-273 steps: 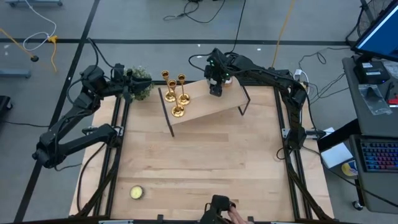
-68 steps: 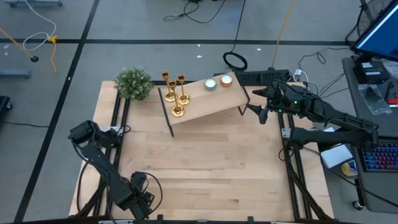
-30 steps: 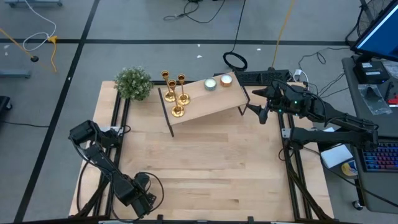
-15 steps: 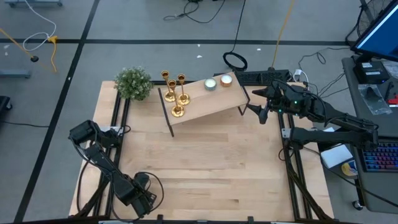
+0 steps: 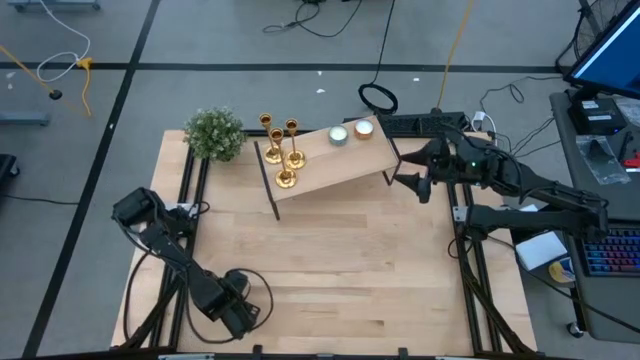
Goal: Pick & Place candle stick holders
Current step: Put the black scented candle on the shelf
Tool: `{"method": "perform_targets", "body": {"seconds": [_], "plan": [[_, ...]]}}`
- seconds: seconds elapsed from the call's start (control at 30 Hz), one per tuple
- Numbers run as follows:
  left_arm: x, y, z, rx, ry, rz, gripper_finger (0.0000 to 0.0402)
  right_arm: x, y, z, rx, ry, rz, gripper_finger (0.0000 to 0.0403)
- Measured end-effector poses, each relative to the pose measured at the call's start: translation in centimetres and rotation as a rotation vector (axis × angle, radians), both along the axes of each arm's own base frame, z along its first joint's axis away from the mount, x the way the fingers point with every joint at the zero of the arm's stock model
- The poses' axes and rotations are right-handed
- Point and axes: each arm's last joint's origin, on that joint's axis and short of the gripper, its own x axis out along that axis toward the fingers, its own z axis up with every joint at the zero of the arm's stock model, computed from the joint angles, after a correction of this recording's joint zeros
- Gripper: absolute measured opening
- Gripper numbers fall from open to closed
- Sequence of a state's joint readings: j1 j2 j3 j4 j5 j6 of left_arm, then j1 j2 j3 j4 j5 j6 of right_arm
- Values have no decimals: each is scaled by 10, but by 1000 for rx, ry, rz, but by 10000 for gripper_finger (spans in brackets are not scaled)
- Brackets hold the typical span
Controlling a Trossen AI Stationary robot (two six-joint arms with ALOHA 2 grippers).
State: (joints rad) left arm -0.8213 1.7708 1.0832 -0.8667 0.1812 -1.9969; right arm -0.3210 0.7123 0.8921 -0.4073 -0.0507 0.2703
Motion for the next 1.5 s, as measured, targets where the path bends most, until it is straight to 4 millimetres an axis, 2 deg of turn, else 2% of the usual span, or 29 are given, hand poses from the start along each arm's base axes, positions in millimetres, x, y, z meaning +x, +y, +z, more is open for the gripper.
{"method": "perform_targets", "body": {"seconds": [0.2, 0.33, 0.47, 0.57, 0.73, 0.9, 1.13, 1.3, 1.5], "plan": [[9, 13, 14, 7, -83, 15, 291, 9, 1, -3, 82, 2, 121, 321], [13, 22, 24, 10, -138, 38, 310, 13, 1, -5, 84, 13, 149, 320], [20, 29, 33, -3, -184, 35, 308, 15, 0, -7, 80, 25, 152, 320], [30, 34, 42, -7, -233, 27, 291, 17, 0, -8, 71, 32, 178, 320], [52, 42, 62, -16, -328, -24, 291, 19, 4, -8, 55, 28, 309, 320], [74, 58, 81, 0, -424, -77, 312, 24, 16, -10, 8, 36, 449, 320], [102, 84, 115, 31, -565, -131, 290, 41, 42, -17, -73, 71, 640, 320], [123, 100, 143, 93, -692, -161, 294, 58, 58, -25, -142, 81, 750, 320], [157, 112, 162, 148, -856, -206, 302, 82, 73, -33, -247, 57, 793, 320]]}}
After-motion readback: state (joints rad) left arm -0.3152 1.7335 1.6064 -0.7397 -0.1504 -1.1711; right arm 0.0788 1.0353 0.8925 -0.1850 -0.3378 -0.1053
